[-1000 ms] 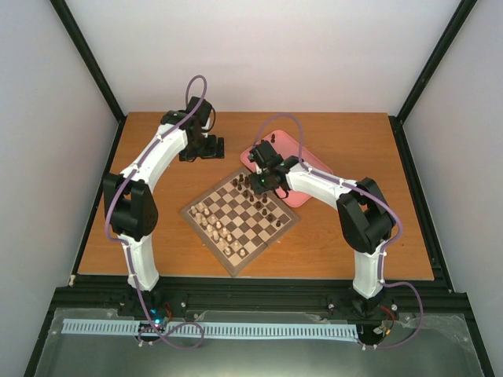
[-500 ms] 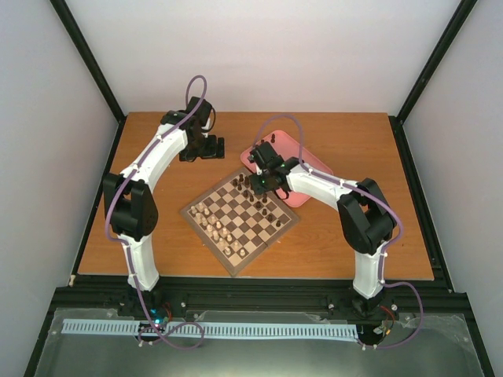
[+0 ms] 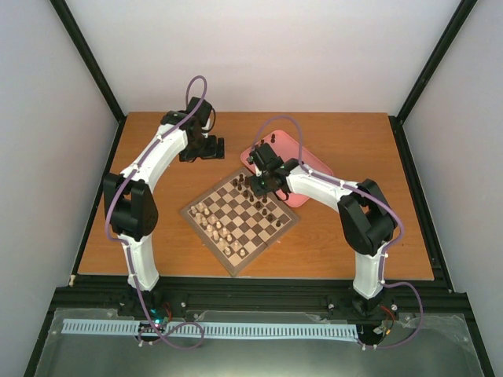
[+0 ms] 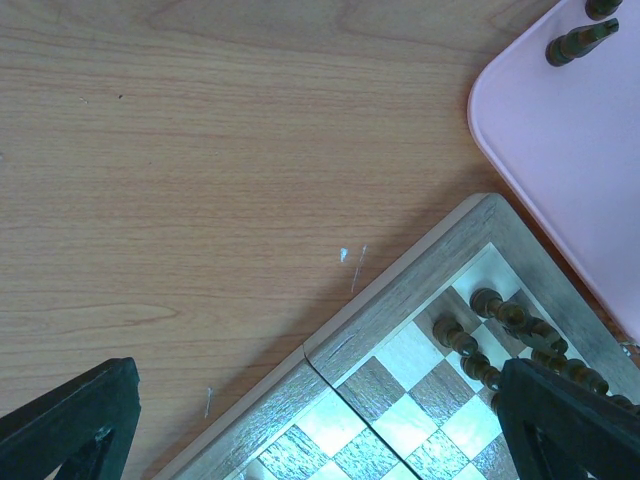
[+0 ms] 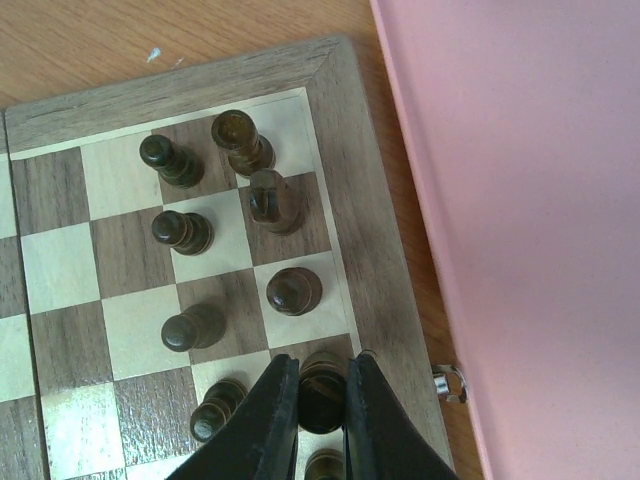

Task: Set up the chess pieces on the board
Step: Place the chess piece on the chessboard.

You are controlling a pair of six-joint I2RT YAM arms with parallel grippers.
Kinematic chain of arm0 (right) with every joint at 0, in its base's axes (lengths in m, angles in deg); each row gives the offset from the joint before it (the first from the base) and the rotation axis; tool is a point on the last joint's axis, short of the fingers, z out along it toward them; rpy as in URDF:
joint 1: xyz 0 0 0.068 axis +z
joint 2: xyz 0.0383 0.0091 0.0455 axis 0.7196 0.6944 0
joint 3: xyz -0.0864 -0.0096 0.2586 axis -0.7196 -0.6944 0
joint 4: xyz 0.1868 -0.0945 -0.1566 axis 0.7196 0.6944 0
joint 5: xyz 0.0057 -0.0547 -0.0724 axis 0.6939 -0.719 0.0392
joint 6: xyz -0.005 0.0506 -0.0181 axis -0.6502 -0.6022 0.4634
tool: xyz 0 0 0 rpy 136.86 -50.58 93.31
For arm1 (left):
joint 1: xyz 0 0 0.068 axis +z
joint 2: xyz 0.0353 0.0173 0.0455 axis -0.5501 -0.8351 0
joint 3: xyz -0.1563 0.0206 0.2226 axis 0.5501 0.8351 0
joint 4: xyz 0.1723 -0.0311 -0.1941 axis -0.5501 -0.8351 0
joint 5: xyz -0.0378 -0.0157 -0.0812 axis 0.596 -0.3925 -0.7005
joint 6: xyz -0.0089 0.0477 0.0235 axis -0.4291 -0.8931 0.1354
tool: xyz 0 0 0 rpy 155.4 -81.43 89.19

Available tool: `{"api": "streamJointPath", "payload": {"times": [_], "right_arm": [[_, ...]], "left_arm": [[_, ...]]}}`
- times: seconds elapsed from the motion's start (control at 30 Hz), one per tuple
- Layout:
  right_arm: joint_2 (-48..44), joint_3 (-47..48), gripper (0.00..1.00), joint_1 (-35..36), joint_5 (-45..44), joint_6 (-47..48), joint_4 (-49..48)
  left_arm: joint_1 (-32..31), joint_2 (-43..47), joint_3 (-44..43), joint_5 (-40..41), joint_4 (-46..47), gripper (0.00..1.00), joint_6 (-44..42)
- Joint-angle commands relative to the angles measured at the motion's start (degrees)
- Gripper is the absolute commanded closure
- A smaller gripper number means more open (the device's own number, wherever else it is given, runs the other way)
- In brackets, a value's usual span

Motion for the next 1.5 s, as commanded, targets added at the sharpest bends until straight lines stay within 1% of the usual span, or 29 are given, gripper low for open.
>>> {"api": "streamJointPath", "payload": {"times": [0.0,0.37,0.53,0.6,0.67,0.83,0.93,1.13,1.33,1.47], "right_arm": [[-1.54,-0.9,0.96,0.86,-0.34,0.68,0.49],[-2.17,-1.65,0.96,0.95,-0.39,0.95,0.75],[-2.06,-1.7,0.95,1.11,0.01,1.29,0.84],[-2.34,-1.85,0.91,1.36,-0.34,1.47,0.77],[-2.22,-1.7,0.85,1.47,-0.09,1.76,0.86],[-1.7,-1.17,0.83,1.56,-0.55,1.64,1.43],[-1.96,-1.47,0.76,1.56,-1.3,1.41,1.41],[-2.61,-1.93,0.69,1.56,-2.55,0.79,1.26],[-2.9,-2.02,0.54,1.56,-2.58,1.01,0.75],[-2.9,-1.58,0.51,1.56,-2.22,1.56,0.43]], "left_arm": [[-0.14,0.99,-0.1,-0.52,0.54,0.0,0.11],[-0.11,1.01,0.07,-0.55,0.63,0.0,0.15],[-0.14,0.84,0.16,-0.67,0.64,0.0,0.13],[-0.11,0.81,0.16,-0.59,0.62,0.0,0.05],[-0.12,0.94,0.16,-0.57,0.63,0.0,0.04],[-0.11,1.04,0.12,-0.49,0.54,0.0,-0.01],[-0.11,1.23,0.33,-0.37,0.59,0.0,-0.03],[-0.11,1.3,0.35,-0.57,0.63,0.0,0.03],[-0.11,1.36,0.25,-0.79,0.61,0.0,0.05],[-0.11,1.33,0.16,-0.64,0.54,0.0,-0.04]]}}
